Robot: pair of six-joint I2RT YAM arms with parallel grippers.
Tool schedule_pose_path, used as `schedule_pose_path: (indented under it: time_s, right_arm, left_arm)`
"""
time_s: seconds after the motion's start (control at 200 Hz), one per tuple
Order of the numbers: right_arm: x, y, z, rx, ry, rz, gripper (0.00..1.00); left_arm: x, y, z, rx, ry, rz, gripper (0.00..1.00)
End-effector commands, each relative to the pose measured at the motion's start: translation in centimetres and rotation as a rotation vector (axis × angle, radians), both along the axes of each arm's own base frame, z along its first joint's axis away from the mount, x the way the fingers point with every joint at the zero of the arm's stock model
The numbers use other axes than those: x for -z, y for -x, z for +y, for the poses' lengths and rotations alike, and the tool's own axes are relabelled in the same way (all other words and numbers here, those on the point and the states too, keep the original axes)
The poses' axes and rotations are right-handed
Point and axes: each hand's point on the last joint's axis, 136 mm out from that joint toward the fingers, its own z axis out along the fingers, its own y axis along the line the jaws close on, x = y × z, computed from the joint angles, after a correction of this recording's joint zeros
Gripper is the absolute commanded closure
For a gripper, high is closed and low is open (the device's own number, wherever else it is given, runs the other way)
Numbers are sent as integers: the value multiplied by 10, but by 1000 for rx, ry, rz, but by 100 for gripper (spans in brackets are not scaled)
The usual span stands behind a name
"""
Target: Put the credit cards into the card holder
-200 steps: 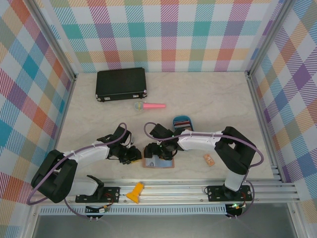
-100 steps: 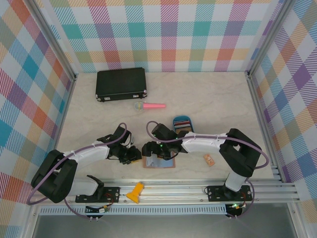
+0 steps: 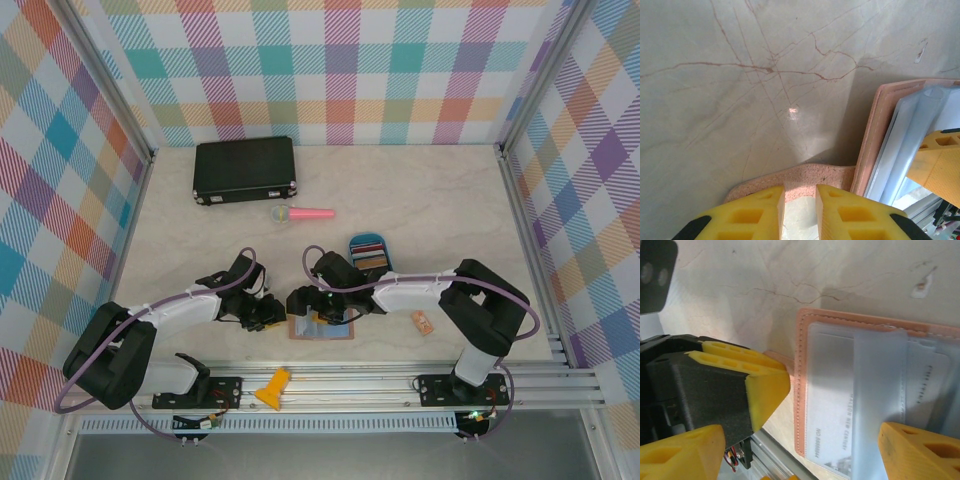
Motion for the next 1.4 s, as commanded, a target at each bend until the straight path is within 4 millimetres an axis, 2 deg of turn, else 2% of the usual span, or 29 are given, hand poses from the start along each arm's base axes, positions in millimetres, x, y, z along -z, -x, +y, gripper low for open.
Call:
schedule_pose_path:
  time_s: [0.0, 0.4, 0.915, 1.145, 1.395]
  right_arm:
    - [-16, 0, 11, -15, -88, -16, 20]
    - [-28, 2, 16, -36, -142, -18, 20]
    - [-21, 8, 31, -75, -234, 37, 20]
    - [-22, 6, 33, -82, -220, 25, 20]
    - [-42, 8, 48, -123, -291, -20, 20]
  left_arm:
    - [23, 26, 27, -28, -131, 126, 75]
    - [18, 23, 28, -35, -142, 117, 75]
    - [16, 23, 29, -41, -148, 113, 75]
    - [16, 23, 31, -47, -159, 115, 74]
    - [17, 22, 31, -50, -161, 117, 74]
